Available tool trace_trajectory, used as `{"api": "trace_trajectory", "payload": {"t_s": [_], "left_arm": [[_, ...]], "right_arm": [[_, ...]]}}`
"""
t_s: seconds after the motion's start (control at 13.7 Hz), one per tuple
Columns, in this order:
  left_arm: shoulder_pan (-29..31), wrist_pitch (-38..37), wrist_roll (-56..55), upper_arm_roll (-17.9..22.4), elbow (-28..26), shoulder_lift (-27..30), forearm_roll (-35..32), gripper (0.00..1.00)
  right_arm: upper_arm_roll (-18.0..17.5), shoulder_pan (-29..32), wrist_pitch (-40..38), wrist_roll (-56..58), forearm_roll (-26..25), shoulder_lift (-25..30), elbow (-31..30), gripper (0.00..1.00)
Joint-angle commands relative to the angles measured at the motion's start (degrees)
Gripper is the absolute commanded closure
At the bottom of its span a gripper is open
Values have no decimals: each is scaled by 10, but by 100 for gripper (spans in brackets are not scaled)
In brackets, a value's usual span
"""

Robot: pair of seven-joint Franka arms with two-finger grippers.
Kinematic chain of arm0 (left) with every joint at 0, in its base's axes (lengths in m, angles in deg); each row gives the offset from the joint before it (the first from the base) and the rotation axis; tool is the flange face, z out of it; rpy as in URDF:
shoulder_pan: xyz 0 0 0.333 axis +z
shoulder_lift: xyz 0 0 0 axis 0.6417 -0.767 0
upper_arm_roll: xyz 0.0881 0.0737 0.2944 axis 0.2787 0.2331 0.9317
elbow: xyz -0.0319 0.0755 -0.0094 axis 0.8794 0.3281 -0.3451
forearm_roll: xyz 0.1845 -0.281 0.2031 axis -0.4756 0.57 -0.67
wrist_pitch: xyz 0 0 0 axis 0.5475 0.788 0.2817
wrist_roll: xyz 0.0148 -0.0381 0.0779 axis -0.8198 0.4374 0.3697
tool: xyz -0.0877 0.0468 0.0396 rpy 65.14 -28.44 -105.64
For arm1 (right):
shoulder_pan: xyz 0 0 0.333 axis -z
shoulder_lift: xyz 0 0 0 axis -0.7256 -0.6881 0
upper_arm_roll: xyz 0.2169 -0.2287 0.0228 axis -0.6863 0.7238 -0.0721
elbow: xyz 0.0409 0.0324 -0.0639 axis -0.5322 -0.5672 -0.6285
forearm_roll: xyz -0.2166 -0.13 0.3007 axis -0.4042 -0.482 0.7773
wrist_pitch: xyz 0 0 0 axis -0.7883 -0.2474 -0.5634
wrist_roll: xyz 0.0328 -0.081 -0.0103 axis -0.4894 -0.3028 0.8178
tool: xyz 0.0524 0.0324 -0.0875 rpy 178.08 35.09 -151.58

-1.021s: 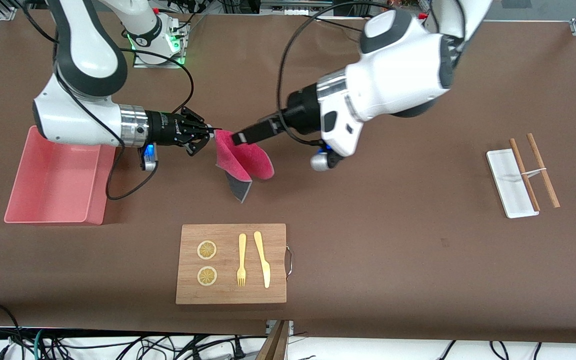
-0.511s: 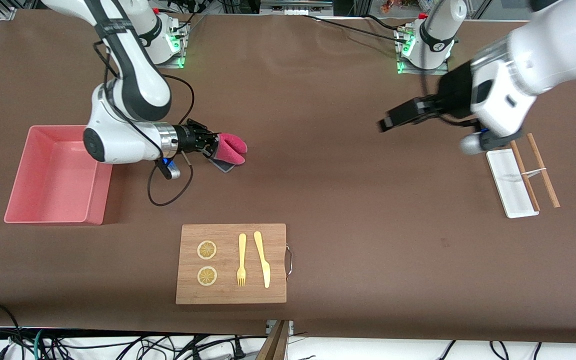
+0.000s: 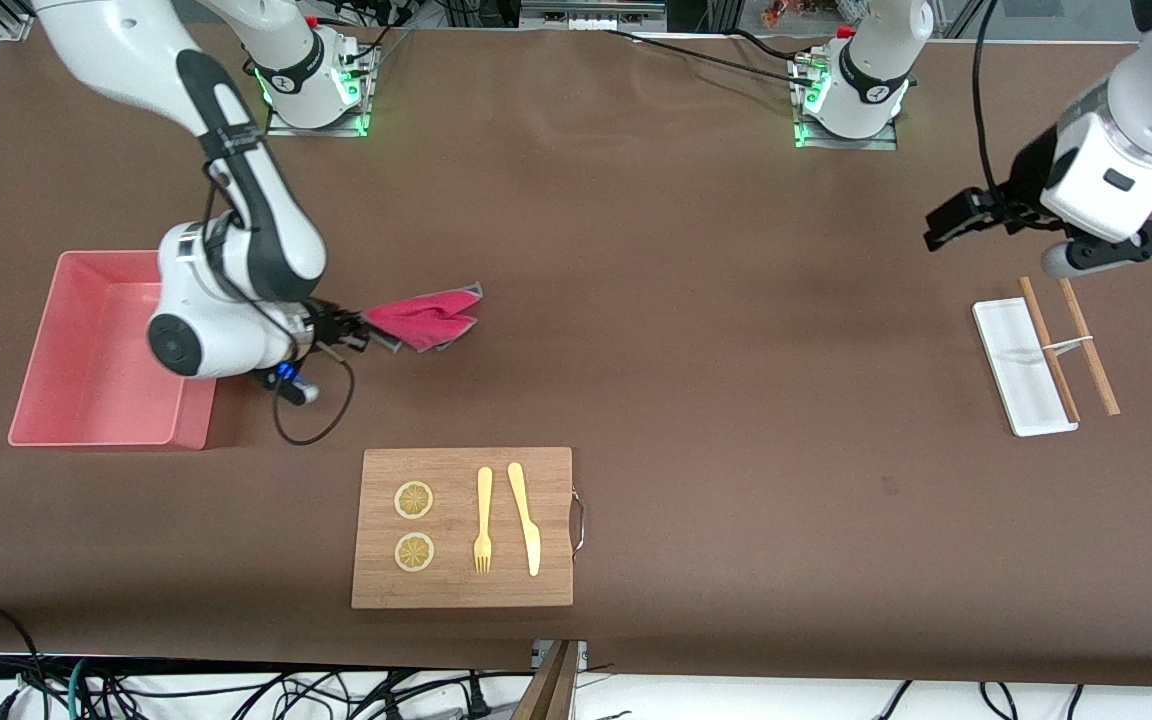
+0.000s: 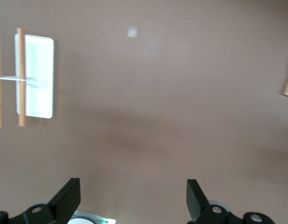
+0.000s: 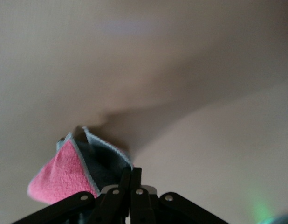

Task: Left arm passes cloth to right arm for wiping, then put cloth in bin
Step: 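Sweep the held cloth across the table with the right gripper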

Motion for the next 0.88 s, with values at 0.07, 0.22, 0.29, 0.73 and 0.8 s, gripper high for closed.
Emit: {"api": "trace_trajectory", "payload": {"t_s": [0.07, 0.22, 0.29, 0.73, 0.8], "left_arm": [[49, 42, 49, -5, -53, 18, -28, 0], [50, 44, 49, -4, -47, 15, -28, 0], [49, 48, 48, -4, -45, 12, -28, 0], [47, 45, 48, -7, -22, -4, -28, 0], [47, 46, 48, -7, -22, -6, -30, 0]], "right_arm": [[-7, 93, -13, 167, -44, -32, 49, 100], [-7, 117, -15, 223, -86, -34, 63, 100], [-7, 120, -15, 242, -115, -36, 76, 100], [-7, 68, -14, 200, -182, -59, 135, 100], [-7, 52, -13, 168, -192, -64, 138, 100]]}}
